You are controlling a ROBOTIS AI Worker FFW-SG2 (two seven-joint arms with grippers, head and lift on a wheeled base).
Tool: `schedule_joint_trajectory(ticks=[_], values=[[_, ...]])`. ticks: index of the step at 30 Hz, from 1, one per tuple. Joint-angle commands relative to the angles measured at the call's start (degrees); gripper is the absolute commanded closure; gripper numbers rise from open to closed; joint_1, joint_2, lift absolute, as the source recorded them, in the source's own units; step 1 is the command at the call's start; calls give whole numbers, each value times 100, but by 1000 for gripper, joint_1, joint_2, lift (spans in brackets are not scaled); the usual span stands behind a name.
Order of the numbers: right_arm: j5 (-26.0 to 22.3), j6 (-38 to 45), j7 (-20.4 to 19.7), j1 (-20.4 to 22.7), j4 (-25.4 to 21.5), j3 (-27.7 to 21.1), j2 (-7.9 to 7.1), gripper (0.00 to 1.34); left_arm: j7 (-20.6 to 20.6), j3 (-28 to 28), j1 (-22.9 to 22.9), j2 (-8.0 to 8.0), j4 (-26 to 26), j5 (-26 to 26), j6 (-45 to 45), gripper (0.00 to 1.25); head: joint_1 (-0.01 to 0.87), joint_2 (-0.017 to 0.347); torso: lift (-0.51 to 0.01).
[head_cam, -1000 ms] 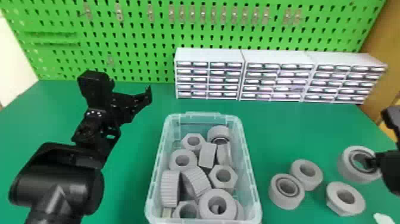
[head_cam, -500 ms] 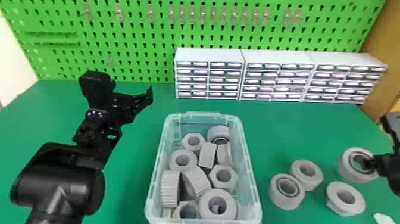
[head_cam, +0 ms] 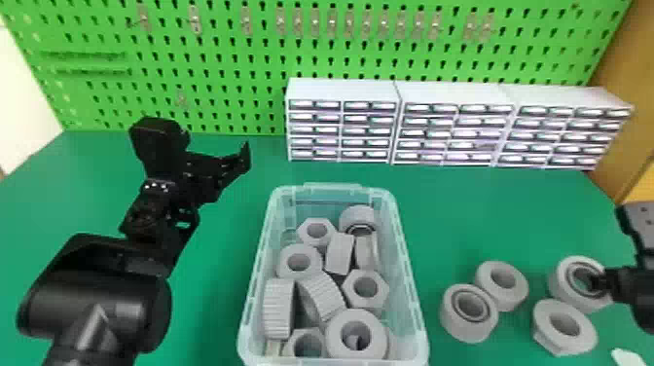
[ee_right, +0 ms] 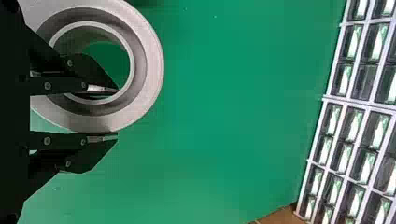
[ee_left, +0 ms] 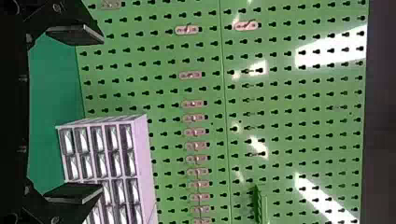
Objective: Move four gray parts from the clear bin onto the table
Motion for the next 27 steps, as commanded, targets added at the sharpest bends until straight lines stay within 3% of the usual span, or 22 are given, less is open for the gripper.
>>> schedule_joint_trajectory(ticks=[1,19,27], values=[[0,-46,-19,-15,134,13,0,1082,0,-8,0,0,0,0,0,163,678,34,-50],[-70,-107,-98,-32,319,137,26,1076,0,-8,-9,0,0,0,0,163,678,34,-50],[-97,-151,-107,-32,328,163,9,835,0,-17,-9,0,0,0,0,163,678,34,-50]])
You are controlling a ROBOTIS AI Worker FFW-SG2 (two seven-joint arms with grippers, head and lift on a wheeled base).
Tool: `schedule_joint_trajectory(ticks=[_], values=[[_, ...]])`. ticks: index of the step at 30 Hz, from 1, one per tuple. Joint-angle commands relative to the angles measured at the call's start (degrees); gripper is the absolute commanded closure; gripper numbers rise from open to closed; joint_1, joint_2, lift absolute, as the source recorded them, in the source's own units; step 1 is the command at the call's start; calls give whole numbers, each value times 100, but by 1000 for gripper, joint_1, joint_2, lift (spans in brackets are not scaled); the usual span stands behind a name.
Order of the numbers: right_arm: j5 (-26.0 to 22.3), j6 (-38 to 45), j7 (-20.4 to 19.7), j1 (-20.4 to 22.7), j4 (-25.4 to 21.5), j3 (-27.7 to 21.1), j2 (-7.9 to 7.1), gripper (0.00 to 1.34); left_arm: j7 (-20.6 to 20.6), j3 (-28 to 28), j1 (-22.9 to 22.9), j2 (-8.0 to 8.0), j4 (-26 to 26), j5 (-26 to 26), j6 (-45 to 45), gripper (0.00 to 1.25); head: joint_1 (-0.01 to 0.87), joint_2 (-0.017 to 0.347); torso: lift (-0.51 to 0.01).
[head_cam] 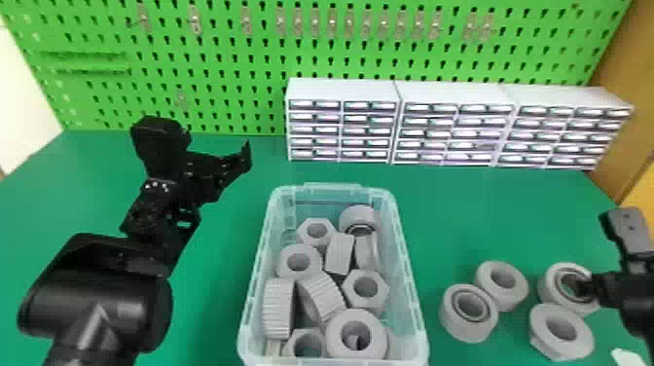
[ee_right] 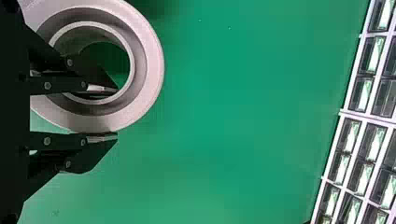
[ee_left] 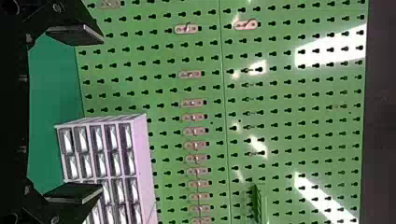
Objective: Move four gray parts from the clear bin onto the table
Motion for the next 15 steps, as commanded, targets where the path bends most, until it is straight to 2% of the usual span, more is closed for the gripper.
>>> schedule_joint_trajectory(ticks=[1,9,15], values=[[-12,-36,-8,2,19,27,-5,802,0,-3,1,0,0,0,0,163,678,34,-50],[-30,-53,-26,-16,71,88,-14,581,0,-3,1,0,0,0,0,163,678,34,-50],[-30,-53,-35,-24,80,132,-23,562,0,-3,1,0,0,0,0,163,678,34,-50]])
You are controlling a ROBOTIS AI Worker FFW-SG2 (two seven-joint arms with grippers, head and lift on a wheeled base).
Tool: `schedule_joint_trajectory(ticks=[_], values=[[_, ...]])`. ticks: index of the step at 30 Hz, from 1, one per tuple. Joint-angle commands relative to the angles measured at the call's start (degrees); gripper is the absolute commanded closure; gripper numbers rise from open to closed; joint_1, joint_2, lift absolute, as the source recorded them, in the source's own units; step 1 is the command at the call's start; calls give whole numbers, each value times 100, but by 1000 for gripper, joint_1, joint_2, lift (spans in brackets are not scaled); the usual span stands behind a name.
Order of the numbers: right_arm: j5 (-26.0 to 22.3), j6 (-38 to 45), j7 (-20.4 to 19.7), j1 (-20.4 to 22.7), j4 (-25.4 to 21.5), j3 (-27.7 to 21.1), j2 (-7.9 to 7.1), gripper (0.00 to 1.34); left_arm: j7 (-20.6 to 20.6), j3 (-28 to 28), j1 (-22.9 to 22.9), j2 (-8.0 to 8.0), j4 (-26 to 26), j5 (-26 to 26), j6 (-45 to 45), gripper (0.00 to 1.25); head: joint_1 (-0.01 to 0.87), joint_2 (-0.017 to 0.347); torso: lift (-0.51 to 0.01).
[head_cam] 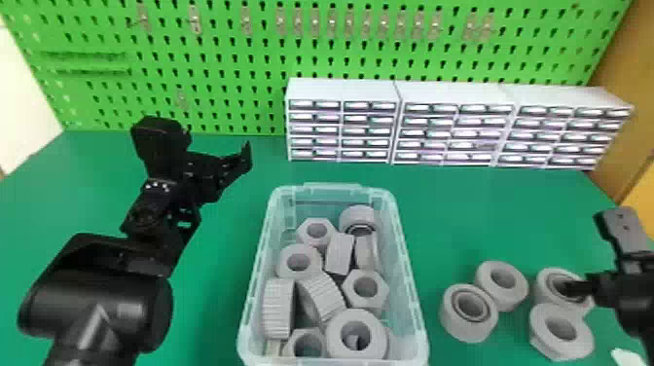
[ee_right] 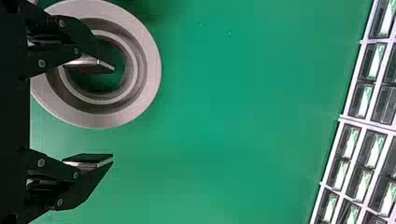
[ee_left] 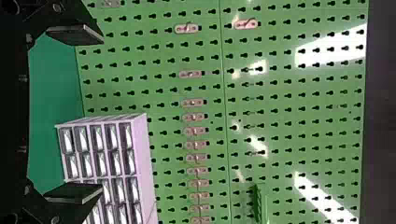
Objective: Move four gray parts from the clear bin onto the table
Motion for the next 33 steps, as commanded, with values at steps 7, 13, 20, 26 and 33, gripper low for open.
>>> schedule_joint_trajectory(ticks=[7,13,20,26,33], values=[[-105,-9,-1,-18,-131,102,-3,562,0,12,9,0,0,0,0,163,678,34,-50],[-378,-62,-1,-18,-615,216,6,535,0,21,17,0,0,0,0,163,678,34,-50],[-976,-387,-194,-18,-1230,304,67,522,0,30,17,0,0,9,0,163,678,34,-50],[-1503,-738,-388,62,-1740,339,147,522,0,21,17,0,0,0,0,162,678,34,-50],[-2320,-1477,-897,404,-2364,155,322,522,0,56,53,0,0,0,-9,162,678,34,-50]])
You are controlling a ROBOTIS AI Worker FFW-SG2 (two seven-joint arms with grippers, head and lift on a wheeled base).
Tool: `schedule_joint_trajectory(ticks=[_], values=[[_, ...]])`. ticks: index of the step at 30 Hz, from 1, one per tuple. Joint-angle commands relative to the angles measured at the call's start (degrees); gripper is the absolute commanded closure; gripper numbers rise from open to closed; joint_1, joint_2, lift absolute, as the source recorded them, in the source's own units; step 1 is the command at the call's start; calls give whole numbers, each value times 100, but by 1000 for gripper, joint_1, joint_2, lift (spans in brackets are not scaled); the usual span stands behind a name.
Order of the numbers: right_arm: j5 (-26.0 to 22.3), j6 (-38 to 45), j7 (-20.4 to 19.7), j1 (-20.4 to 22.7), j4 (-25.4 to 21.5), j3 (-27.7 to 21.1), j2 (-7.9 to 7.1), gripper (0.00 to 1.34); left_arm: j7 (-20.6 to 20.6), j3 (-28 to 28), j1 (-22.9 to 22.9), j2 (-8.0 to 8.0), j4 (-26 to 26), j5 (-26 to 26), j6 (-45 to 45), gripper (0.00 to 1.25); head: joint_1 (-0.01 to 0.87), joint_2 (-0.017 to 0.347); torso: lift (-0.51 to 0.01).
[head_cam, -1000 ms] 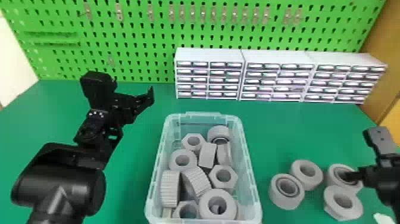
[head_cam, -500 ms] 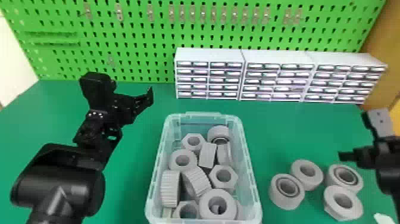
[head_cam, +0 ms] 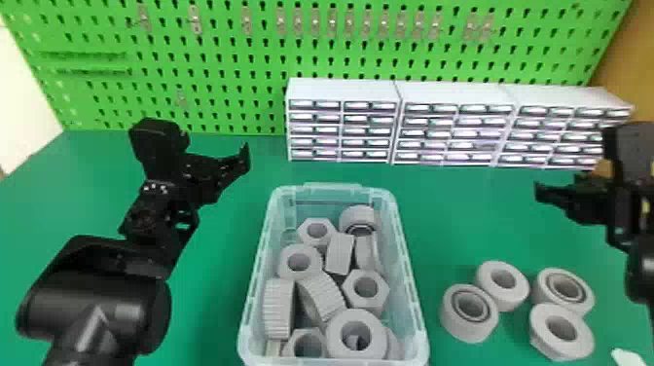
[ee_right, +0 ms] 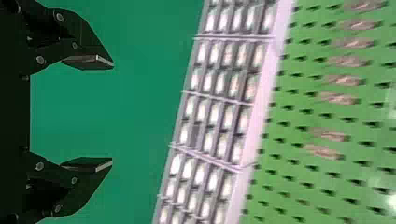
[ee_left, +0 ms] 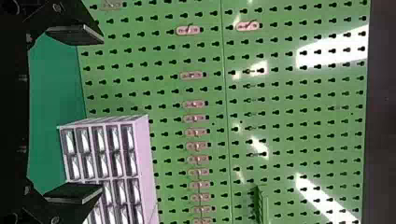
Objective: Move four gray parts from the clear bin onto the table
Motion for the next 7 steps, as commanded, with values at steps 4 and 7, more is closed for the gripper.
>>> schedule_joint_trajectory(ticks=[4,7], values=[[-988,-908,-671,486,-651,-307,258,522,0,29,30,0,-9,0,-26,162,678,34,-50],[-1349,-1083,-724,635,-747,-456,320,522,0,38,38,0,-9,-9,-70,163,678,34,-50]])
